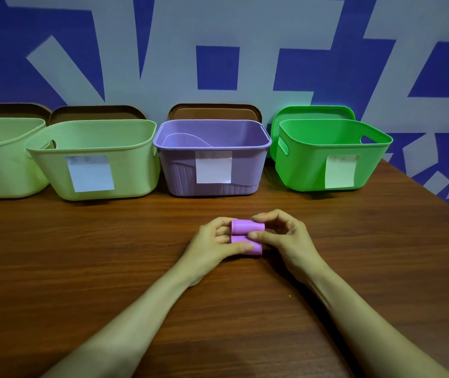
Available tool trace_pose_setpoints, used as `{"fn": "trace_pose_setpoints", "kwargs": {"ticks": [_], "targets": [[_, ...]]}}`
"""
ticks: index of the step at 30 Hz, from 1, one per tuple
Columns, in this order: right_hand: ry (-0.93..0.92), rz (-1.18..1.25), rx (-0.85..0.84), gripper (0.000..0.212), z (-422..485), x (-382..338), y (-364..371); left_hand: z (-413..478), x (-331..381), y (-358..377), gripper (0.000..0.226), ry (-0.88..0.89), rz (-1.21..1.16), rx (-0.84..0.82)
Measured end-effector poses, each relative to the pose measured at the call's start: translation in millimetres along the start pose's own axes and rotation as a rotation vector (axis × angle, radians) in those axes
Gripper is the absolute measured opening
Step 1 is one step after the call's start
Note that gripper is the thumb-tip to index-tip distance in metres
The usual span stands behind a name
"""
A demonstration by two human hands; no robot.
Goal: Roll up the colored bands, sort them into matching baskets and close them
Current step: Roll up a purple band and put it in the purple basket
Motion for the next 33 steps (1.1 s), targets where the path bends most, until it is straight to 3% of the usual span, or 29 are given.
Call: {"fn": "trace_pose_setpoints", "kwargs": {"ticks": [4,8,14,17,24,29,33], "targets": [[-0.043,-0.022,-0.028,0.031,1,0,1,1,0,-1,0.020,-0.030,-0.107,0.016],[-0.046,-0.080,-0.074,0.028,1,1,1,3,-2,-1,0.022,-0.025,-0.089,0.027],[0.117,-0.064,-0.037,0.023,6,9,0,3,0,-3,0.030,0.020,-0.045,0.035],[0.087,-0.170,-0.087,0.018,6,10,1,3,0,-5,0.034,0.020,-0.040,0.041],[0.144,0.037,-0.052,0.032,4,9,0,4,0,-6,0.039,-0.016,-0.057,0.051],[0.121,0.048,-0.062,0.039,3,8,1,6,0,-6,0.020,-0.048,-0.016,0.058],[0.058,0.038,-0.034,0.042,6,8,1,9,-4,-5,0.021,-0.091,-0.009,0.011]]}}
Point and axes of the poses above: each hand's wrist, its own z-axis towards the middle knuckle, its own y-axis out of the palm, x = y × z, the point moved 5 cm from there along z, towards the middle knuckle, and after that the axes turned 13 degrees about x, right-handed, at the moved point
